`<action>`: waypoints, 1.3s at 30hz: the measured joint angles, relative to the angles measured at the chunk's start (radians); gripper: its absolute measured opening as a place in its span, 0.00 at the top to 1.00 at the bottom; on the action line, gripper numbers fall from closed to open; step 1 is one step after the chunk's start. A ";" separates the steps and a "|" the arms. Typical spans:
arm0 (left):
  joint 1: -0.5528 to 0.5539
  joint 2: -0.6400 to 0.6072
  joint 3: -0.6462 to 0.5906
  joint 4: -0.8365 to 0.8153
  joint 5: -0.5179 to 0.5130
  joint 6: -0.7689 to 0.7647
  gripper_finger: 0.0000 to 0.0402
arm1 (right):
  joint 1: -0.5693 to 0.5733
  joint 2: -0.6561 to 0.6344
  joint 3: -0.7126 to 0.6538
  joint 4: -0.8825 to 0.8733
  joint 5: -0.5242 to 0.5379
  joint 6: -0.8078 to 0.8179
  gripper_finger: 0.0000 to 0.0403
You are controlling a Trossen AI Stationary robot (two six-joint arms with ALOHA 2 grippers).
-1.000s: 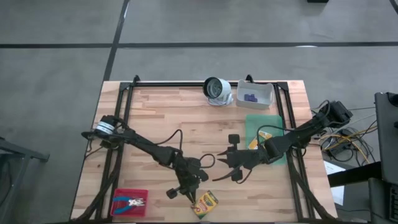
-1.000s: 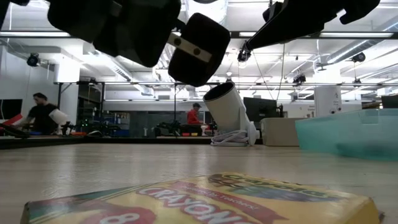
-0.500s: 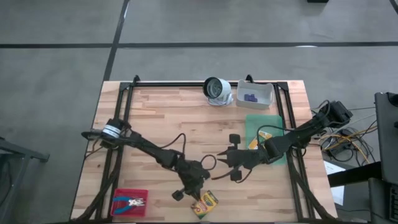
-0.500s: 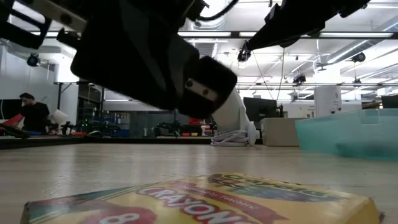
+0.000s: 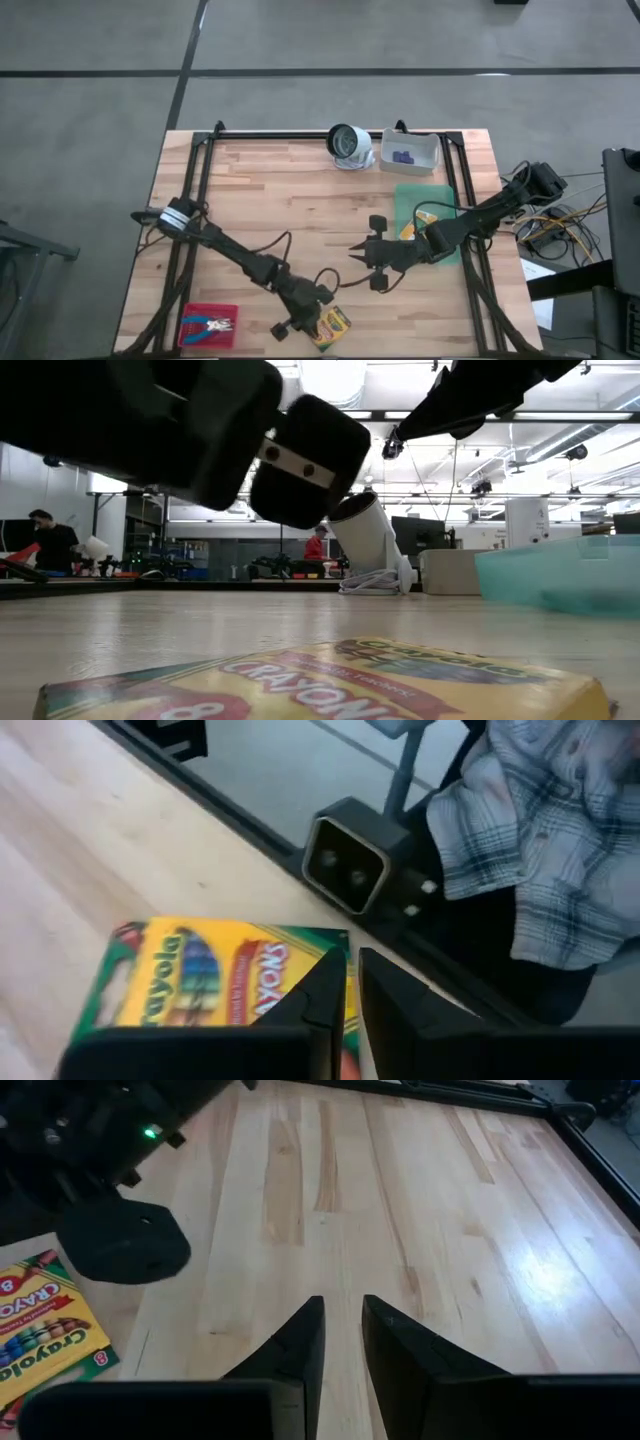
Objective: Pick & Place School Supplies
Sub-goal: Put the crayon box into the green bin
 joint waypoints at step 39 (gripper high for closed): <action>0.086 0.047 0.013 -0.189 -0.509 0.025 0.91 | 0.000 0.000 0.000 0.005 0.000 0.007 0.84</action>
